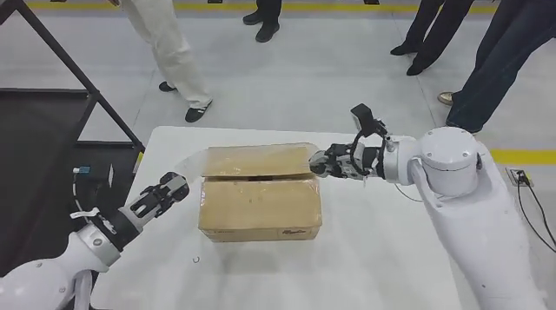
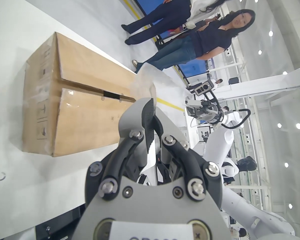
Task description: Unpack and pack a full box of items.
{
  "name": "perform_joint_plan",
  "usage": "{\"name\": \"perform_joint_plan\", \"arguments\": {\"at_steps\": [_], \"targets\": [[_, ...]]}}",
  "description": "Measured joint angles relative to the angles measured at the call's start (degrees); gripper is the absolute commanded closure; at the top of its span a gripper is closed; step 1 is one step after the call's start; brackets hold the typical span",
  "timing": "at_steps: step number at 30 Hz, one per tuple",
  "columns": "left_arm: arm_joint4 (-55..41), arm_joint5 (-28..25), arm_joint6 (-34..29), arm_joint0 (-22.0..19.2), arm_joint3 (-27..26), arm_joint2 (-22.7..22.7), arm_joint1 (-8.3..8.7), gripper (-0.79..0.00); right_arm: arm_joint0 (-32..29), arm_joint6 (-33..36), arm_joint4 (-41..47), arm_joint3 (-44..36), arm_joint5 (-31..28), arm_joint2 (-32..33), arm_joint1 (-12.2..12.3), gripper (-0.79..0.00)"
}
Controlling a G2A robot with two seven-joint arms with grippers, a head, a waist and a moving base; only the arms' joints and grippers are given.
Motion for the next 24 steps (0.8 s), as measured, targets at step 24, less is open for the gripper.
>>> {"name": "perform_joint_plan", "arguments": {"at_steps": [24], "targets": [[-1.96,5.06,-17.42,-13.00,12.46,-1.03,4.03,0.000,33.58,3.91,46.65,20.01,-3.88,-52.37,11.65,0.000]]}}
